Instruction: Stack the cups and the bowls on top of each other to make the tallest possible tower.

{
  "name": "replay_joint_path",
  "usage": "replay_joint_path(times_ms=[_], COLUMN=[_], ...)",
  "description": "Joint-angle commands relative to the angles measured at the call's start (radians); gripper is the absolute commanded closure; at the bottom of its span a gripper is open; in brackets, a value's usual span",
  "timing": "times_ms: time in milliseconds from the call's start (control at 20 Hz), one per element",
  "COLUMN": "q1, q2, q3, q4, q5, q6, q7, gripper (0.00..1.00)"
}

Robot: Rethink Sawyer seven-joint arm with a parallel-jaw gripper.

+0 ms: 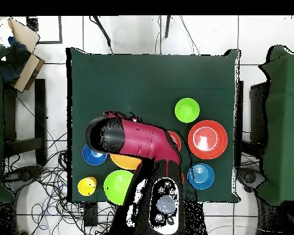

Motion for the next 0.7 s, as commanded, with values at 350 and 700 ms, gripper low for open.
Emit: replay_joint_path(times_ms=[350,700], q1=[-0.117,-0.167], q2=[-0.004,0.005], q3=[0.118,0.162], q4=[0.016,0.048], q5=[-0.030,-0.034], q6=[0.094,0.019], q7=[0.008,0.014], gripper=[0.00,0.00])
